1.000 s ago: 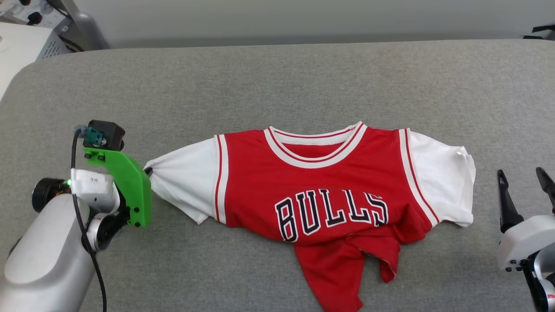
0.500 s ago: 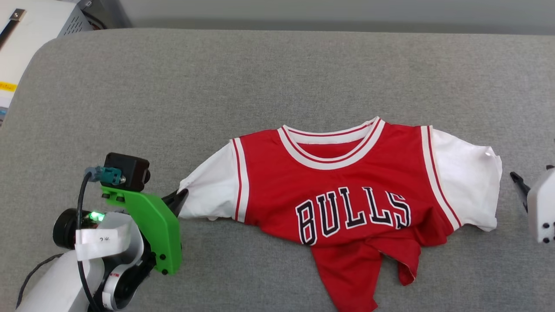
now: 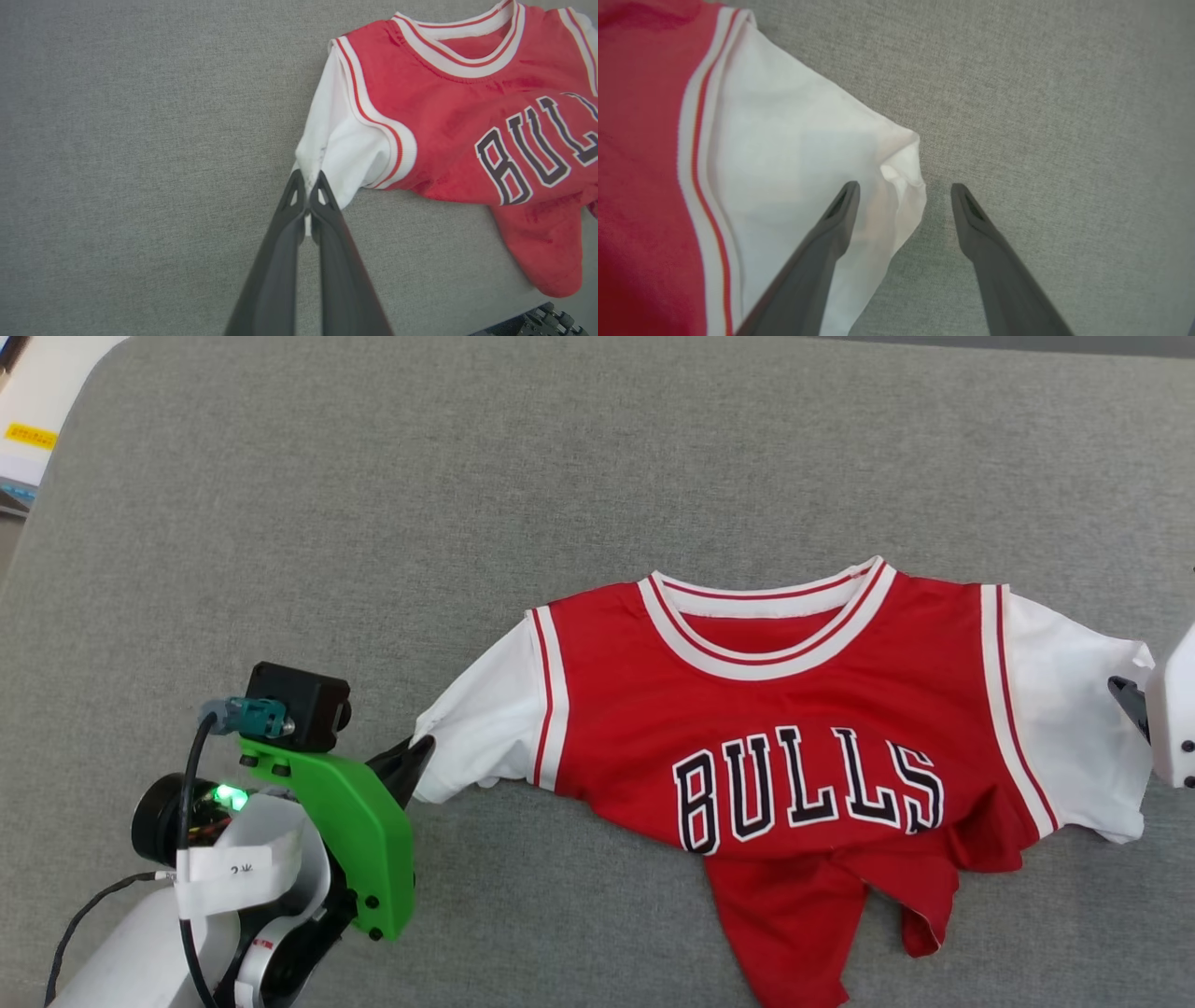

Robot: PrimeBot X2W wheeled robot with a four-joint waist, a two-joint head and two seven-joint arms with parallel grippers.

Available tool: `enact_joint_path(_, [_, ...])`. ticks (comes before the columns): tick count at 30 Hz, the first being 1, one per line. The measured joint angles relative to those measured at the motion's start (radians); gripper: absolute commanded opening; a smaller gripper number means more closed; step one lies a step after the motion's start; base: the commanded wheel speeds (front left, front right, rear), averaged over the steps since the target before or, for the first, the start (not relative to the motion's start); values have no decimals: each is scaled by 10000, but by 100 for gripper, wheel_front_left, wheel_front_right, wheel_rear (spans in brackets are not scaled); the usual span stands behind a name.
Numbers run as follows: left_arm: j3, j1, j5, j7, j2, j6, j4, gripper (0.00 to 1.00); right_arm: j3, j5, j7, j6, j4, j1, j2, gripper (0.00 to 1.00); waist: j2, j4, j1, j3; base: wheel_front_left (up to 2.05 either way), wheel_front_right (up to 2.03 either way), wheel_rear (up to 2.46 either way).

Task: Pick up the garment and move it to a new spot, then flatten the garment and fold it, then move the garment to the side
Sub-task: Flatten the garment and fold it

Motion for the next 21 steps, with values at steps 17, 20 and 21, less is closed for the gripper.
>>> enact_joint_path(17, [-188, -299, 109, -209, -255, -144, 696, 0, 543, 468, -1448, 0, 1415, -372, -132, 0, 0, 348, 1, 258, 0, 0, 0])
enact_joint_path(20, [-136, -300, 142, -328, -253, -142, 761, 0, 554, 554, -1670, 0, 1484, -369, -213, 0, 0, 310, 0, 40, 0, 0, 0])
enact_joint_path(21, [-102, -300, 144, -387, -253, -142, 790, 0, 552, 608, -1735, 0, 1473, -365, -263, 0, 0, 294, 1, -50, 0, 0, 0])
